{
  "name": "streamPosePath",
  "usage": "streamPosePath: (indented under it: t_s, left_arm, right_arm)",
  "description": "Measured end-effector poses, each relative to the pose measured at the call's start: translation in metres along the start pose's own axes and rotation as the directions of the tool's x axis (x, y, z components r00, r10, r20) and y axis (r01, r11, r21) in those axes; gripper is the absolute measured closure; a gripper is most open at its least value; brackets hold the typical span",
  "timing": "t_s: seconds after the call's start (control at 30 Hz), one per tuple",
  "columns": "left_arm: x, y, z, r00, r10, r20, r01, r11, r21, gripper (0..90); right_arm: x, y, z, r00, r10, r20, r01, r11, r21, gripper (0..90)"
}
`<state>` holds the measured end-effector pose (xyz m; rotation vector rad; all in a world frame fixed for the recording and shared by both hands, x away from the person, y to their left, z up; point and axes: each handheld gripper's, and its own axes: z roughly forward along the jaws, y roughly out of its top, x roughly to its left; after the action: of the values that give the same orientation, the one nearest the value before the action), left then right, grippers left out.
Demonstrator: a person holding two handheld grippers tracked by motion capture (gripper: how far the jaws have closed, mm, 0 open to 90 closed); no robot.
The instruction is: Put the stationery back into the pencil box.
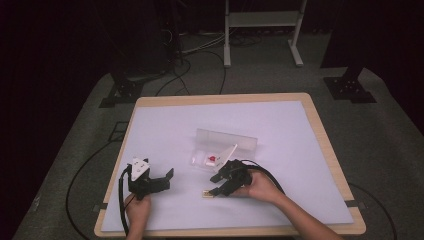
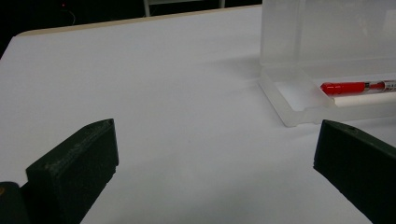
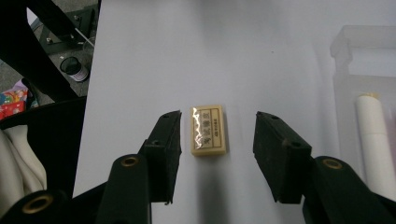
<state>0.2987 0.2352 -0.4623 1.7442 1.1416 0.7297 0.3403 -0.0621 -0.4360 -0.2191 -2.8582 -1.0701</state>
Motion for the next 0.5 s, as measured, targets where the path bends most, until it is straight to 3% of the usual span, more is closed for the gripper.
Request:
streamPosePath:
  t_s: [0.5]
  left_arm:
    - [0.0, 0.0, 0.0, 1.0, 0.0, 0.002, 0.0, 1.0, -0.001, 0.0]
  right_arm:
    - [0.004, 0.006, 0.021, 0.9995, -0.027, -0.019, 0.028, 0.999, 0.043, 54.9]
